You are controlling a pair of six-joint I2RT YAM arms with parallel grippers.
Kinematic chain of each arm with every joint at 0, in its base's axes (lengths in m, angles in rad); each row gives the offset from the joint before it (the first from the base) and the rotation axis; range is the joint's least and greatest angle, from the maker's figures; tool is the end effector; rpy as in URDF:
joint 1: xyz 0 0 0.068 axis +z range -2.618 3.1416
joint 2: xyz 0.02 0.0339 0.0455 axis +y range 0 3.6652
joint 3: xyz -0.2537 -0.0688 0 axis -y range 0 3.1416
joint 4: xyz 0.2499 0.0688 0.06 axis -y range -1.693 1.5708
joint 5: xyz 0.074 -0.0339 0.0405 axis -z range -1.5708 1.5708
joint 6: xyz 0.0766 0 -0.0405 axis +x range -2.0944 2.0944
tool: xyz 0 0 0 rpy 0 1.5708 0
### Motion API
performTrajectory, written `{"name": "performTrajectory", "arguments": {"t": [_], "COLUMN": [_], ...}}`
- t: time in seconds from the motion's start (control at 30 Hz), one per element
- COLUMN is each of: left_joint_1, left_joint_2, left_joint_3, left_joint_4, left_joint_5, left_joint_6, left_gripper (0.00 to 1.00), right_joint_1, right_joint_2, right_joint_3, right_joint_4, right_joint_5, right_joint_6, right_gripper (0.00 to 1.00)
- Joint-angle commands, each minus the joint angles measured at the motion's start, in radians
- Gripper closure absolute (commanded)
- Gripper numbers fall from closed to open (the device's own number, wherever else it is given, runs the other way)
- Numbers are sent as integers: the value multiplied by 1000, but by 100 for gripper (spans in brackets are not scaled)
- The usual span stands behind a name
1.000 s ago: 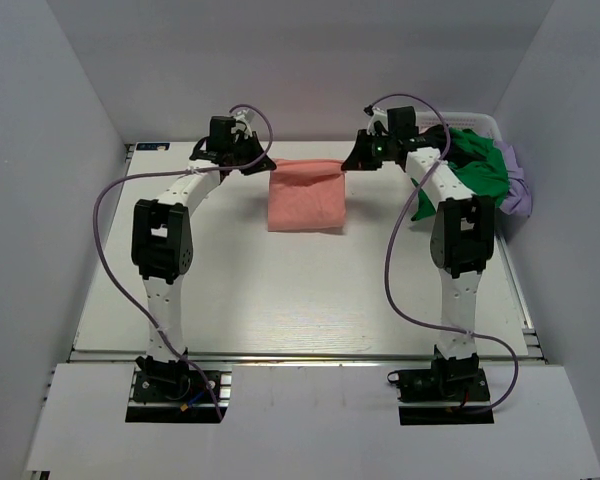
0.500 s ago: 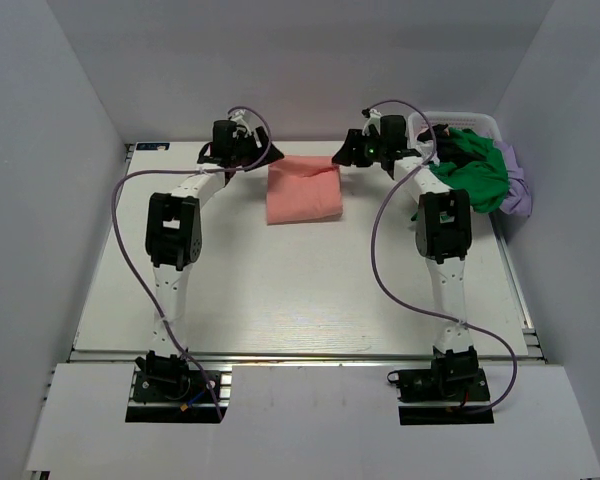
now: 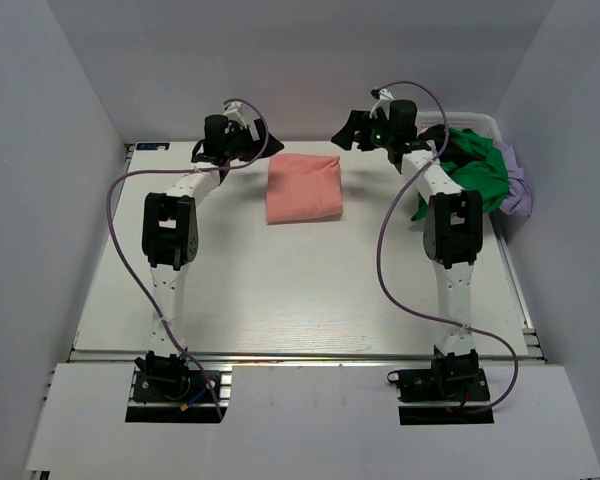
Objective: Fold and stack the t-shirts
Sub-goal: Fold the long partially folded tshirt into a neat square
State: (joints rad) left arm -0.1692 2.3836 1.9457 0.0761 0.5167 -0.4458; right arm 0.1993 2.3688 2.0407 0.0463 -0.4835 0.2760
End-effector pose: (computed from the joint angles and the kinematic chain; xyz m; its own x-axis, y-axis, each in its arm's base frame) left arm 0.5727 -0.1362 0.1865 -0.5743 -0.2822 -0.7685 0.3926 0.7288 -0.5610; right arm 0.5750 0.1525 0.2274 -0.4293 0.1594 -0.8890 -0.5155 0.7649 0.3861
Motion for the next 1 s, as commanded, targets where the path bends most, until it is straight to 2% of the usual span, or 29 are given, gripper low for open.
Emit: {"name": "performTrajectory", "arguments": {"t": [0.0, 0.13, 0.3, 0.37, 0.5, 0.67, 0.83, 0.97], "left_joint_1": [-27, -27, -27, -27, -27, -27, -27, -27], "left_joint_2": [-75, 8, 136, 172, 245, 338, 318, 234], "left_joint_3": [-19, 71, 148, 189, 214, 303, 276, 252], "left_joint_4": [42, 42, 86, 76, 96, 57, 79, 88], "left_joint_5": [138, 183, 195, 175, 144, 126, 137, 146], "left_joint_6": [48, 25, -20, -21, -42, -62, -62, -51], "left_gripper": [0, 0, 0, 0, 0, 0, 0, 0], "right_joint_1": [38, 57, 46, 45, 26, 5, -34, -28], "right_joint_2": [-40, 16, 125, 200, 328, 412, 437, 357], "right_joint_3": [44, 36, 113, 157, 237, 266, 272, 276], "right_joint_4": [-83, -8, 119, 159, 292, 308, 293, 276], "right_joint_5": [-166, -196, -182, -98, -29, 52, -32, -102], "right_joint_6": [-76, -40, 101, 161, 330, 420, 462, 387], "right_gripper": [10, 10, 11, 14, 18, 18, 20, 15]}}
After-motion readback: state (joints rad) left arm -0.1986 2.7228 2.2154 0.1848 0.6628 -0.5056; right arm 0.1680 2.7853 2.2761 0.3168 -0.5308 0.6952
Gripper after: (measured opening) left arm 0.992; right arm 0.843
